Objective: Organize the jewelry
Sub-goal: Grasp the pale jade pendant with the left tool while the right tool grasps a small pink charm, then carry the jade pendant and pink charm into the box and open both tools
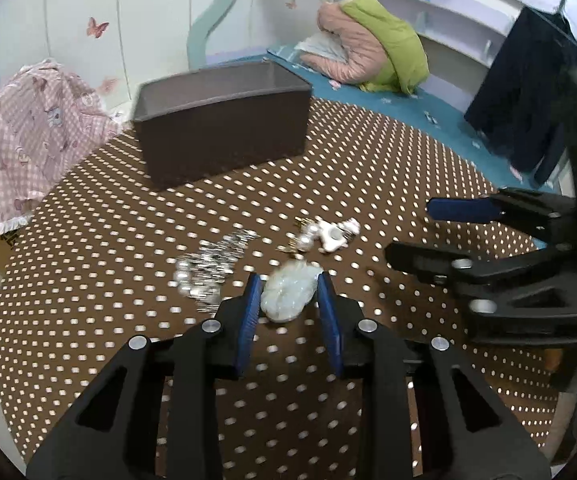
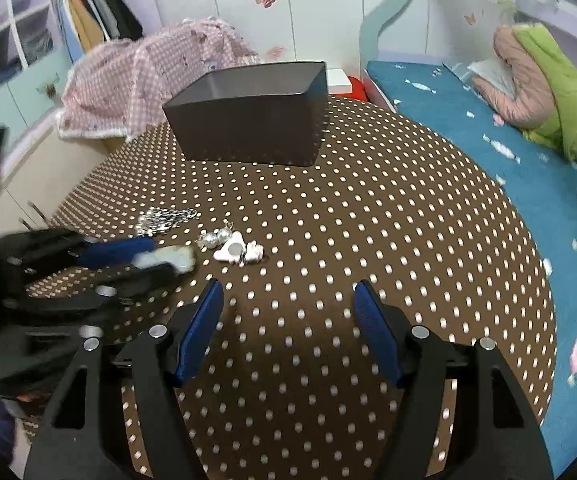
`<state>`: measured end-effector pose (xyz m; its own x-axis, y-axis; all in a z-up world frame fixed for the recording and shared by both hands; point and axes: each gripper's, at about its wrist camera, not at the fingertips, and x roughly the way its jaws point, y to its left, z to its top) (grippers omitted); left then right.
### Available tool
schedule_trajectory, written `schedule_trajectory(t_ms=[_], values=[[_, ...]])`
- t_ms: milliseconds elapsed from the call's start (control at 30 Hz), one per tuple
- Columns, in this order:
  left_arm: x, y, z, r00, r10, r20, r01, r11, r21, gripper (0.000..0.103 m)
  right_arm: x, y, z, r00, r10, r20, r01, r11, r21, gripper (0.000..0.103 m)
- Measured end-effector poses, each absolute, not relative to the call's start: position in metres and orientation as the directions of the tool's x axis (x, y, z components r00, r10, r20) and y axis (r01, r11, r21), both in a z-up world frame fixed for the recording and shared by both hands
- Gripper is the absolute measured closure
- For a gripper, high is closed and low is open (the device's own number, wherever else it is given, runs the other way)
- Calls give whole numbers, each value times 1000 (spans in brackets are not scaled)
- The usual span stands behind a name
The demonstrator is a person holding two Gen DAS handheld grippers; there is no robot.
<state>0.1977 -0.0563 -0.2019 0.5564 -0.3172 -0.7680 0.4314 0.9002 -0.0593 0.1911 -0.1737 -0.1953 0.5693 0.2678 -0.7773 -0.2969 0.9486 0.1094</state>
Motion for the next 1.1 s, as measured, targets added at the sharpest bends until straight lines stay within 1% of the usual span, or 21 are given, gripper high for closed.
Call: schedule_trajectory(t_ms=[67, 167, 233, 300, 333, 400, 433, 467, 633, 700, 733, 767, 933, 1033, 1067, 1100], values=[[196, -45, -196, 567, -316, -761, 420, 905, -63, 80, 197, -164, -197, 587, 225, -778, -294, 954, 54, 38], [196, -31, -190, 577, -317, -752, 409, 910, -70, 80, 201, -153, -200, 575, 258, -777, -323, 943, 74, 38], [196, -25, -189, 581, -313, -751, 403, 913, -69, 80, 205, -145, -202, 569, 255, -782, -337, 939, 61, 40], [195, -20, -189, 577, -324, -750, 407, 910, -80, 80, 207, -138, -204, 563, 255, -786, -358, 933, 46, 48], [195, -20, -188, 576, -328, -749, 409, 909, -83, 80, 208, -135, -205, 556, 255, -791, -363, 931, 45, 54], [194, -12, -188, 572, -337, -748, 414, 906, -91, 80, 210, -132, -206, 555, 252, -793, -369, 929, 36, 60], [194, -10, -188, 570, -343, -747, 415, 905, -99, 80, 210, -131, -206, 558, 246, -792, -370, 929, 28, 68], [195, -9, -188, 569, -345, -747, 415, 904, -101, 80, 211, -130, -205, 561, 241, -792, -370, 929, 21, 72], [196, -8, -183, 560, -378, -737, 429, 894, -132, 80, 212, -130, -203, 559, 252, -790, -375, 926, 30, 73], [196, -8, -180, 566, -378, -732, 431, 893, -128, 81, 209, -131, -199, 567, 264, -780, -379, 924, 37, 77], [196, -8, -178, 566, -384, -729, 435, 891, -131, 81, 208, -130, -196, 572, 268, -776, -381, 924, 38, 86], [196, -8, -176, 565, -389, -728, 438, 889, -135, 81, 207, -131, -192, 574, 272, -773, -384, 922, 40, 100], [197, -8, -173, 567, -390, -725, 438, 889, -136, 81, 209, -131, -194, 552, 277, -786, -399, 916, 43, 100], [196, -8, -173, 567, -387, -728, 436, 890, -133, 81, 208, -131, -196, 548, 280, -788, -396, 917, 50, 95], [196, -8, -174, 565, -387, -729, 437, 890, -134, 81, 207, -131, -197, 549, 276, -789, -394, 918, 48, 89], [195, -9, -174, 563, -386, -731, 438, 889, -133, 81, 207, -131, -200, 544, 272, -794, -391, 919, 46, 86]])
